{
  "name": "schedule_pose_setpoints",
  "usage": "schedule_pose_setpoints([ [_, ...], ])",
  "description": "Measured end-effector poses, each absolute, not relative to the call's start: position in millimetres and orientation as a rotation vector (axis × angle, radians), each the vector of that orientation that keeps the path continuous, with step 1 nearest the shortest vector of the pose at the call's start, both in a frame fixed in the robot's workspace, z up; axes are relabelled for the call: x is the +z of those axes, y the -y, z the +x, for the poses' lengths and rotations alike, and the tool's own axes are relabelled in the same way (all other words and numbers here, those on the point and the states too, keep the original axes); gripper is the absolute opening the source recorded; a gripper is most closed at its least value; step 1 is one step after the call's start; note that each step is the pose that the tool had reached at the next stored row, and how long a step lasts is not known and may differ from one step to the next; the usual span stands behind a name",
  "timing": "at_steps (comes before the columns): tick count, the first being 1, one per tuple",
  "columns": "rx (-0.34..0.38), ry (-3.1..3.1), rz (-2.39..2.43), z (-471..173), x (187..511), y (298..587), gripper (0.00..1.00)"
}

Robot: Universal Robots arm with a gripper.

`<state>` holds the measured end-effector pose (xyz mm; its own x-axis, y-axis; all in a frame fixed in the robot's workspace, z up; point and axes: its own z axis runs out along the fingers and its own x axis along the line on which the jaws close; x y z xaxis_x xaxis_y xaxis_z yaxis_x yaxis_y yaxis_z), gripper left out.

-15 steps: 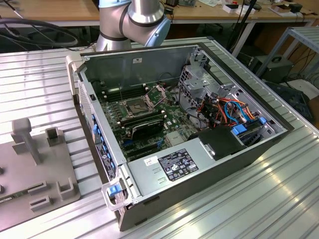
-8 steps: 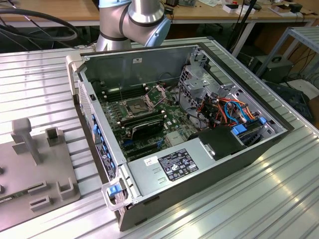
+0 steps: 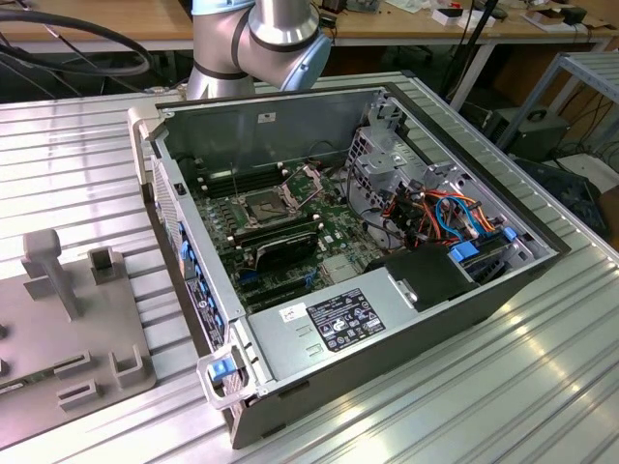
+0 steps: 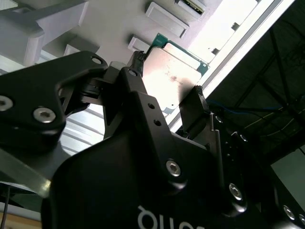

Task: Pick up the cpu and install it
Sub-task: 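Pick up the cpu and move it towards the insertion slot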

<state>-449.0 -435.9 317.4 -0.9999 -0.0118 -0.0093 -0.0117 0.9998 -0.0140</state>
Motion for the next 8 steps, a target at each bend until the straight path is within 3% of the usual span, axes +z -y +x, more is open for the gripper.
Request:
schedule_pose_setpoints([
  [8,-0.022,-3.132,-0.018,-449.0,323.7,435.9,0.55],
])
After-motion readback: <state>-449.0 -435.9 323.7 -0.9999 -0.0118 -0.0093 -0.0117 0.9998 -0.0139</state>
